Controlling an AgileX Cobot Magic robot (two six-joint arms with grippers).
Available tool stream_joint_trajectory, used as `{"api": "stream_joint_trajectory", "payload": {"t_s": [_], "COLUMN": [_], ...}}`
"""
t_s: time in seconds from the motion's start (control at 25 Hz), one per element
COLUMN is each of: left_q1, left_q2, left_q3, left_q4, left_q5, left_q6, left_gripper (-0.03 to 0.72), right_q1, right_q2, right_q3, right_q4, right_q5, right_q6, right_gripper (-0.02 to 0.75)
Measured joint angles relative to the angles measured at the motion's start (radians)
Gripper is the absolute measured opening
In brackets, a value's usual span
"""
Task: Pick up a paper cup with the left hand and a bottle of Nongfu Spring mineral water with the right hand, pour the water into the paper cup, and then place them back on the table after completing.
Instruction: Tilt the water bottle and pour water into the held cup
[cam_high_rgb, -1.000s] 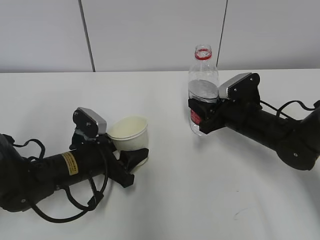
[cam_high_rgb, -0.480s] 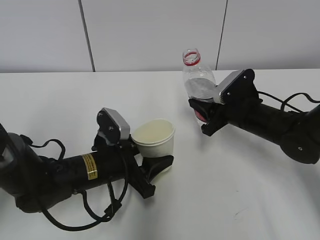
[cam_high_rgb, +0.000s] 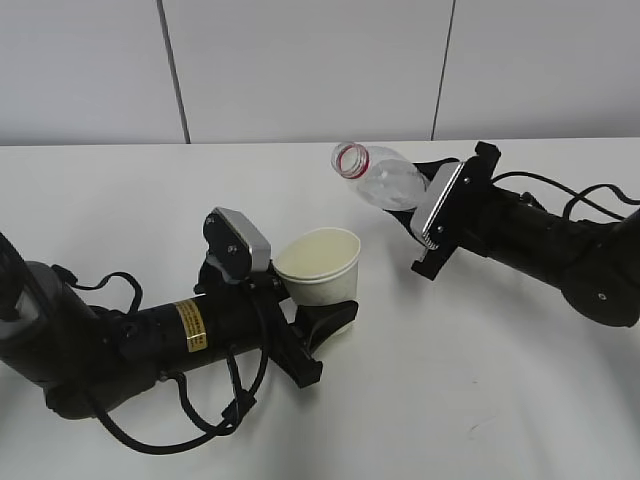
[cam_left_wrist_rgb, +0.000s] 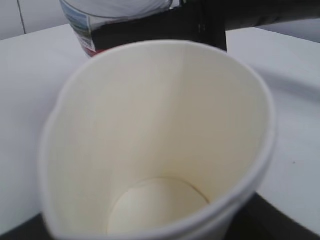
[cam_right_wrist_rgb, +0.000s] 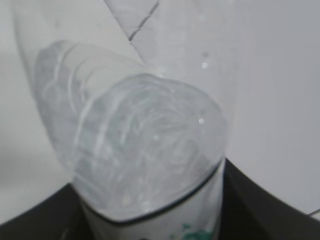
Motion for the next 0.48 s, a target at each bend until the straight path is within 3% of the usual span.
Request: {"api": "stream_joint_trajectory", "payload": {"t_s": [0.48], "left_q1": [0.000], "left_q2": [0.000], "left_q3": [0.000], "left_q4": [0.000], "left_q5": [0.000], "left_q6": [0.000], "left_gripper": [0.398], "right_q1": [0.000], "right_q2": [0.000], "right_q3": [0.002], "right_q4": [0.000], "right_q5": [-0.021], "right_q6": [-0.248], "right_gripper": [0.384]}}
